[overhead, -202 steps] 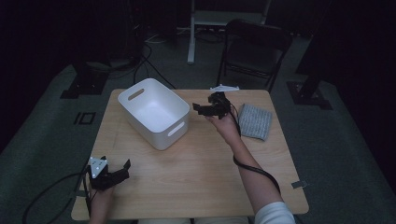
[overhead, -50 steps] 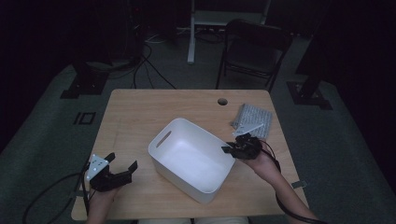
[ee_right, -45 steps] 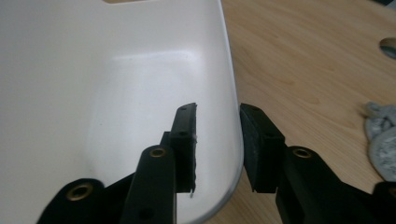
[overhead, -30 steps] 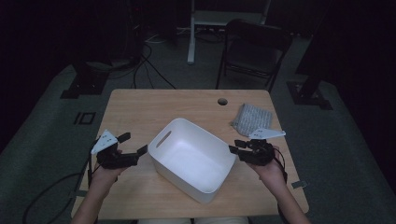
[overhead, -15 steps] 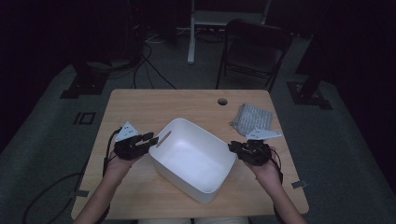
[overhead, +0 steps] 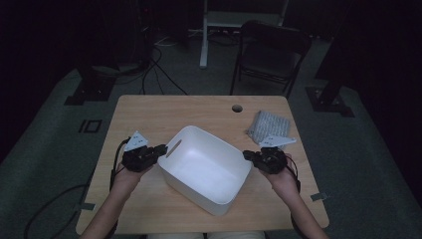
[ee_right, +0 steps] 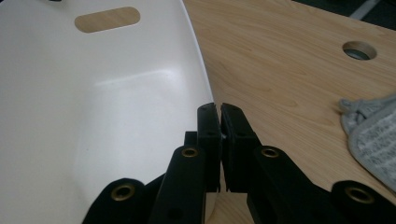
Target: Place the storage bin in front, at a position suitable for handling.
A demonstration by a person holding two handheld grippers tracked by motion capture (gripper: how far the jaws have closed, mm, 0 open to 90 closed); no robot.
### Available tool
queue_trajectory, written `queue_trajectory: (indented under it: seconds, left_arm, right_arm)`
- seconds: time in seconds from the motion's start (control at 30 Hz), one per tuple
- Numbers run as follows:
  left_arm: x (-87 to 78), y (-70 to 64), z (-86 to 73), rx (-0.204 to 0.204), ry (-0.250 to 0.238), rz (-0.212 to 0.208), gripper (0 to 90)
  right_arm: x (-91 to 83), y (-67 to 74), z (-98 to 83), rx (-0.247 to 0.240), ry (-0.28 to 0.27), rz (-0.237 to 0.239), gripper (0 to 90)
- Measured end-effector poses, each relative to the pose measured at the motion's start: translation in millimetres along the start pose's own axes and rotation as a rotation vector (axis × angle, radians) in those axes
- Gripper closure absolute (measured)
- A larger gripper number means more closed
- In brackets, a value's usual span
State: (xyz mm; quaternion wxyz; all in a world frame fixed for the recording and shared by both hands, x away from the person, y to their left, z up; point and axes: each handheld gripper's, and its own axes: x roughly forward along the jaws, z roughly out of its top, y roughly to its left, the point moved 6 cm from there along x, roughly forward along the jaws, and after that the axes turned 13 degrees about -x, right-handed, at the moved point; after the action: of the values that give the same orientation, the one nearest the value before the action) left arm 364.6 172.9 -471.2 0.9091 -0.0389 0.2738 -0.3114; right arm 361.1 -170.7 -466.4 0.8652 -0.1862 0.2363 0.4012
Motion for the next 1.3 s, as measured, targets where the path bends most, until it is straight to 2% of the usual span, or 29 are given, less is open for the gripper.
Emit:
queue_trajectory:
  seconds: [0.07, 0.23, 0.5, 0.67, 0.73, 0.9, 0.97, 1.03, 1.07, 1.13, 1.17, 1.2, 1.23, 1.27, 1.3]
  left_arm:
    - [-1.9, -0.3, -1.2, -0.008, -0.001, 0.008, 82.1]
    - [-9.8, -1.4, -6.1, -0.042, -0.011, 0.020, 81.1]
    - [-20.6, -5.3, -10.7, -0.046, -0.025, 0.027, 81.1]
    - [-25.1, -7.6, -13.3, -0.050, -0.023, 0.033, 80.9]
    - [-25.9, -9.7, -14.2, -0.047, -0.021, 0.039, 80.8]
    - [-26.8, -10.4, -15.4, -0.065, -0.029, 0.027, 79.9]
    - [-27.0, -7.6, -13.6, -0.073, -0.029, 0.004, 79.8]
    - [-27.0, -1.9, -7.9, -0.083, -0.053, -0.012, 69.3]
    - [-27.1, 2.3, -2.8, -0.097, -0.070, -0.023, 67.4]
    - [-26.5, 8.3, 4.8, -0.102, -0.090, -0.016, 58.7]
    - [-25.6, 10.6, 8.9, -0.109, -0.096, -0.028, 53.8]
    - [-24.3, 12.4, 12.5, -0.108, -0.102, -0.045, 52.6]
    - [-22.4, 13.6, 16.3, -0.104, -0.111, -0.058, 50.5]
    - [-19.7, 15.6, 19.9, -0.101, -0.117, -0.054, 45.4]
    - [-16.4, 17.7, 23.1, -0.100, -0.115, -0.042, 44.1]
  right_arm:
    - [3.1, -4.1, 1.5, 0.004, -0.005, 0.026, 87.1]
    - [10.8, -11.8, 6.5, 0.001, -0.004, 0.052, 86.9]
    - [22.5, -22.5, 14.7, -0.026, 0.001, 0.059, 86.2]
    - [30.1, -31.3, 18.8, -0.023, -0.006, 0.096, 85.8]
    - [31.7, -33.2, 19.7, -0.027, -0.005, 0.095, 85.6]
    - [33.9, -34.3, 21.9, -0.030, -0.001, 0.090, 84.6]
    - [33.3, -33.4, 22.1, -0.028, 0.001, 0.089, 82.5]
    - [29.0, -31.7, 24.1, -0.016, -0.027, 0.090, 72.7]
    - [24.1, -30.3, 26.0, -0.001, -0.047, 0.096, 69.3]
    - [12.2, -26.4, 28.9, 0.009, -0.067, 0.064, 61.7]
    - [5.8, -22.2, 29.7, 0.015, -0.078, 0.065, 57.5]
    - [0.1, -16.9, 29.6, 0.024, -0.088, 0.072, 53.7]
    - [-5.1, -12.1, 28.6, 0.025, -0.092, 0.060, 50.7]
    - [-10.2, -6.8, 26.8, 0.028, -0.097, 0.054, 49.5]
    - [-14.4, -1.4, 24.6, 0.034, -0.103, 0.061, 46.7]
